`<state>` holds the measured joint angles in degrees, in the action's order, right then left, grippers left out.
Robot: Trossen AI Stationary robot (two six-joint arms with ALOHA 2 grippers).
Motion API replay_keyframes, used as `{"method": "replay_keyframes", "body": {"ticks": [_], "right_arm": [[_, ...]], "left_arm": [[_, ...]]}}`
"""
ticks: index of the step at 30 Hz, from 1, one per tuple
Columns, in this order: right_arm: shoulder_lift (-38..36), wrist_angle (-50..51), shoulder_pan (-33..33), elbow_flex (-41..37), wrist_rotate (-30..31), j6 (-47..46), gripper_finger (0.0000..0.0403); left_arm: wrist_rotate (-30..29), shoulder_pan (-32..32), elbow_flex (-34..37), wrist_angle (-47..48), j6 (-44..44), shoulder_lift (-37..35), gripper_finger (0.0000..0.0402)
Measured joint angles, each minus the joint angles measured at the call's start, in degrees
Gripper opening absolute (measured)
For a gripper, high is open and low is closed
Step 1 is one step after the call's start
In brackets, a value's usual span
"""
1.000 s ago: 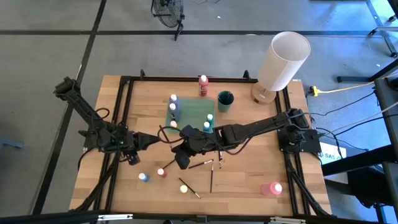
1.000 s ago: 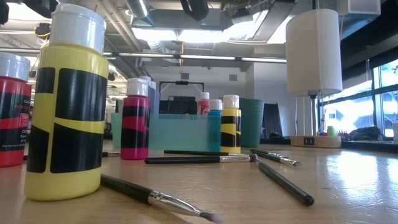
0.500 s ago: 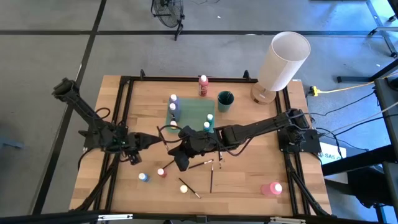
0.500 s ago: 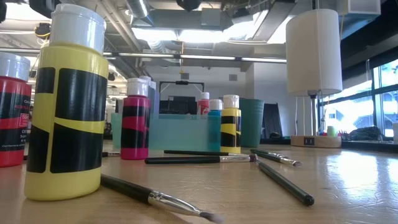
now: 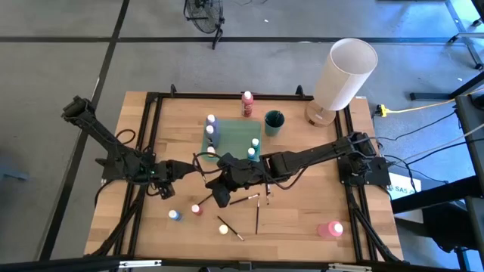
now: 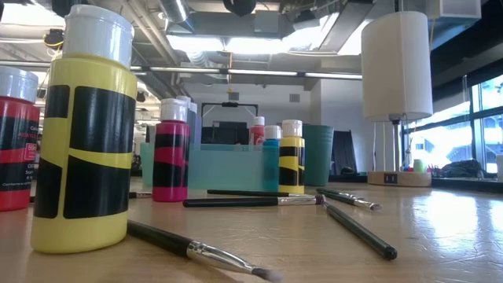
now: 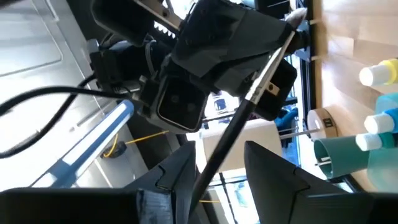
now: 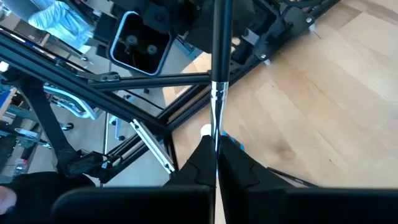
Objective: Pick & Place Paint Supplies
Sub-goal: Put the black paint brush into the dark green cup
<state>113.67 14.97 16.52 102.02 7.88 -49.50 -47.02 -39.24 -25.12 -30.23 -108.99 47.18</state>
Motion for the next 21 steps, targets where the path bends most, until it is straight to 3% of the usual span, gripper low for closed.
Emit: {"method": "replay_keyframes", "body": {"ticks": [21], "right_arm": [[0.0, 0.31, -0.03, 0.0, -0.15, -0.17, 0.0001]], "left_arm": [[3.1, 3.56, -0.02, -0.2, 0.07, 1.76, 0.0113]]}}
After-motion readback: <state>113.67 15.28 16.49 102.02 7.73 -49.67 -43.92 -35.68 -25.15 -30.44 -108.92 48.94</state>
